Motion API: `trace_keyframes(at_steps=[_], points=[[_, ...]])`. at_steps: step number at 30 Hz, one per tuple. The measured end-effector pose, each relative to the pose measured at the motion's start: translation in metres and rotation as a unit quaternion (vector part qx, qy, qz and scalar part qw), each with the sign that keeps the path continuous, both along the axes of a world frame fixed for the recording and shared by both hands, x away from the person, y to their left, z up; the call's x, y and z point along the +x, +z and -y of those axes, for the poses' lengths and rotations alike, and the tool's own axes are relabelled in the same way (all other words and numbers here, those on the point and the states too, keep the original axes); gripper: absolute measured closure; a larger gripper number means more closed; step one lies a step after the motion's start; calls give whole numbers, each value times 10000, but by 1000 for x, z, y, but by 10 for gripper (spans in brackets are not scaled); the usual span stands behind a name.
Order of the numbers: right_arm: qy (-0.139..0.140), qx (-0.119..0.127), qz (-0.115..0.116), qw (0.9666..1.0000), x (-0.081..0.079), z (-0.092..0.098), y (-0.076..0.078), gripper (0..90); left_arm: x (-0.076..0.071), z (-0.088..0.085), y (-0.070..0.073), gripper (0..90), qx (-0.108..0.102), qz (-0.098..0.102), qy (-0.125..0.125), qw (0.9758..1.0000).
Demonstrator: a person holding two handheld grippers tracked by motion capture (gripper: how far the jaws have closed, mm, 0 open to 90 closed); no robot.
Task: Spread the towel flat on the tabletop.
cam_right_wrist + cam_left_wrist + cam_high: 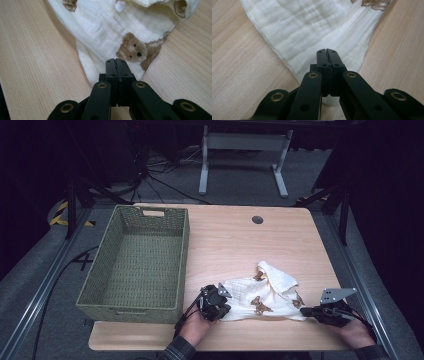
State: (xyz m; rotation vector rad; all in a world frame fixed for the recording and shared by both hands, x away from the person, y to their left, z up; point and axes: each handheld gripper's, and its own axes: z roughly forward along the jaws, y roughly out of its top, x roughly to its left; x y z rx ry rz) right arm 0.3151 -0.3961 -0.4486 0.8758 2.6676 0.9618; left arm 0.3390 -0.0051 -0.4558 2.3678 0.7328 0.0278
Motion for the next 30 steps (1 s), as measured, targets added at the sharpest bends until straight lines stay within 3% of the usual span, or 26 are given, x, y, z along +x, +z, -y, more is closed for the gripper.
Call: trace_keyframes(at_steps=[8, 11, 15, 18, 24, 27, 30], points=[[122, 32, -77, 9999, -8, 5, 0, 898, -9, -5, 1, 896, 3, -230, -86, 9997], [191, 73, -122, 9997, -13, 7, 0, 898, -13, -7, 0, 898, -11, -202, -177, 9996], [258, 135, -185, 9994, -20, 9, -1, 899, -24, -13, 0, 898, -63, -394, -252, 9989], [310, 143, -203, 9992, -24, 9, -1, 899, -29, -15, -2, 898, -148, -370, -286, 9988], [405, 130, -221, 9989, -33, 7, -1, 898, -34, -18, -1, 897, -110, -369, -333, 9987], [367, 129, -156, 9991, -32, 7, 0, 887, -30, -18, 1, 895, -127, -293, -269, 9991], [248, 282, 6, 9993, -25, 9, 6, 838, -22, -16, 8, 889, -273, -195, -159, 9993]])
